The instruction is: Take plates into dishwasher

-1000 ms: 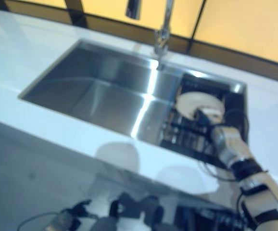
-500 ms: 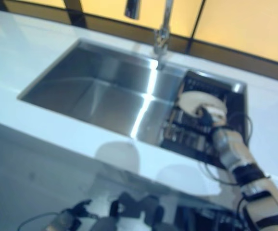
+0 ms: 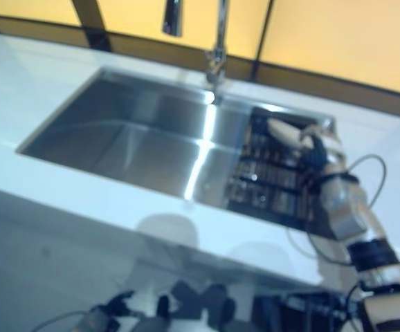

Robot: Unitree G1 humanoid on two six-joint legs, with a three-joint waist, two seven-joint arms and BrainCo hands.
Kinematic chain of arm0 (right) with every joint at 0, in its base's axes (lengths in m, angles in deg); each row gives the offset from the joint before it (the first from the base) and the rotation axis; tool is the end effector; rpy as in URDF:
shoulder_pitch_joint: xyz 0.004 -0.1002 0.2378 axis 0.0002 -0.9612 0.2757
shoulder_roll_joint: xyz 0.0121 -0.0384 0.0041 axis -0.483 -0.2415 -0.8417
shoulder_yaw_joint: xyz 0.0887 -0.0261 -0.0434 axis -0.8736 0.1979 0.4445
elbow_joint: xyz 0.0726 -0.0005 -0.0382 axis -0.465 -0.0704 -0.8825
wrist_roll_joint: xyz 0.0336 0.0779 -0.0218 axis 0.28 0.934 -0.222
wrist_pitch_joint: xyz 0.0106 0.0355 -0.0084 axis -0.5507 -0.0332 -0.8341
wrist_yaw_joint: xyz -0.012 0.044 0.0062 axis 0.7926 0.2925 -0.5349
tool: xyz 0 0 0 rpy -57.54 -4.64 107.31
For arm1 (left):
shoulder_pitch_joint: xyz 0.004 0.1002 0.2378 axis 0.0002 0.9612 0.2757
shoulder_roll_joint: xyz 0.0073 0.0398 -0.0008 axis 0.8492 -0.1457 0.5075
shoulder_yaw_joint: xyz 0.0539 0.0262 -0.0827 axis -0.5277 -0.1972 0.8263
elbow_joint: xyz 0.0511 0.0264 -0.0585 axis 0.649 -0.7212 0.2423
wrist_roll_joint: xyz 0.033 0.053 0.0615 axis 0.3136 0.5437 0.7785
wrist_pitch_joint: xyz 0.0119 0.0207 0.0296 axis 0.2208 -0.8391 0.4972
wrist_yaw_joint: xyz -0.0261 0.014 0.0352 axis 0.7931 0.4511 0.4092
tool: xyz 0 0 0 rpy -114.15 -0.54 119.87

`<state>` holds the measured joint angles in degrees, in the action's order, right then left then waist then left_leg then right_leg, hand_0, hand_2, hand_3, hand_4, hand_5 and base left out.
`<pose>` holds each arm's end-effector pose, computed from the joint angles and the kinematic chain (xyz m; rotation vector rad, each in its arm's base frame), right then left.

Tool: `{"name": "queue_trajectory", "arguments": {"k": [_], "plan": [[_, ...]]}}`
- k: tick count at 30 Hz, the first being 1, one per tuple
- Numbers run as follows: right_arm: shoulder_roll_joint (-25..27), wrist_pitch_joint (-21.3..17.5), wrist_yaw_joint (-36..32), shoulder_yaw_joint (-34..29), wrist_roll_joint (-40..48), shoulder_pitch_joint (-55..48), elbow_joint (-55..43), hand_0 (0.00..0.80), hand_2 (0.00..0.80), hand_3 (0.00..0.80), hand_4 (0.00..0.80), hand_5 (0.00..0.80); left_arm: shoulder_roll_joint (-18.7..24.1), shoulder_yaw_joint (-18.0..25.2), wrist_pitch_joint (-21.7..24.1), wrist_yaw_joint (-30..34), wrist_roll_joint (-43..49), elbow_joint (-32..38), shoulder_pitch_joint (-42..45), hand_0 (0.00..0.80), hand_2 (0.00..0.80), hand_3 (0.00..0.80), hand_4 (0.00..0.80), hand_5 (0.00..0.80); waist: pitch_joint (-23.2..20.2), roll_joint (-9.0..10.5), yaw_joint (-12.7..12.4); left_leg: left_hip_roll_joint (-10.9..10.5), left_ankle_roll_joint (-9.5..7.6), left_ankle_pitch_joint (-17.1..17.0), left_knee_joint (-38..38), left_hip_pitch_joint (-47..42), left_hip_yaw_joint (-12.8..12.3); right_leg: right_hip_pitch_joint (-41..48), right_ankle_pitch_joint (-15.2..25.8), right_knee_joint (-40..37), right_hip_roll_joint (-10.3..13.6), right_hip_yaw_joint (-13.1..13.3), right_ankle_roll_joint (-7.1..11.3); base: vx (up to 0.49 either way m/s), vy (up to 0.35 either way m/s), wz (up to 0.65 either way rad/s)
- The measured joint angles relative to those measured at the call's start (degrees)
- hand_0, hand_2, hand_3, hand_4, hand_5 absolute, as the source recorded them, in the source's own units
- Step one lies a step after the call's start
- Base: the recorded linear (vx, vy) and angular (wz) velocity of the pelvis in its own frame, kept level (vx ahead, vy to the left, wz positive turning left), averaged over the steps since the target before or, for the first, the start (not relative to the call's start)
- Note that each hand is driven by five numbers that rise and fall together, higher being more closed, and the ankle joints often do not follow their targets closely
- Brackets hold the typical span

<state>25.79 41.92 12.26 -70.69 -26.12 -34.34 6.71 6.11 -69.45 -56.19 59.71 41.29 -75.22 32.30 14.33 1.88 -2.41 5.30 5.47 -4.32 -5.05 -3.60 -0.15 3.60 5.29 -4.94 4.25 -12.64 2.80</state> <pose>0.2652 -0.2715 0.1525 -1.1567 -0.1749 -0.2227 0.1051 0.2282 -0.0816 0.6303 1.0202 -0.2734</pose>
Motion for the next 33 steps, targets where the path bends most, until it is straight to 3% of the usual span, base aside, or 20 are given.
{"name": "queue_trajectory", "arguments": {"k": [8, 33], "plan": [[0.1, -0.3, 0.0, -0.4, 3.2, -0.6, 0.0, 0.8, 0.8, 0.8, 0.8, 0.8, -1.0, 0.0, 0.7, -0.1, 0.0, -1.5, 0.8, 0.0, 0.0, 0.0, 0.0, 0.0, -2.4, -0.23, 0.1, 0.0, -0.03, 0.1, 0.1, -0.7, -0.8, 0.2, 0.1, 0.0, -0.1, 0.7, -0.11, 0.003, 0.007, -0.05], [-4.6, -1.7, 0.6, -7.6, 36.1, -4.3, -5.9, 0.8, 0.8, 0.8, 0.8, 0.8, -1.5, 1.3, 2.5, -1.0, 0.0, -4.4, 2.1, 0.0, 0.0, 0.0, 0.0, 0.0, -5.8, 1.42, 0.4, -0.1, -0.21, 0.6, -0.2, -1.8, -2.8, 0.5, 0.4, -0.2, 0.1, 2.7, 0.22, -0.002, 0.02, -0.03]]}}
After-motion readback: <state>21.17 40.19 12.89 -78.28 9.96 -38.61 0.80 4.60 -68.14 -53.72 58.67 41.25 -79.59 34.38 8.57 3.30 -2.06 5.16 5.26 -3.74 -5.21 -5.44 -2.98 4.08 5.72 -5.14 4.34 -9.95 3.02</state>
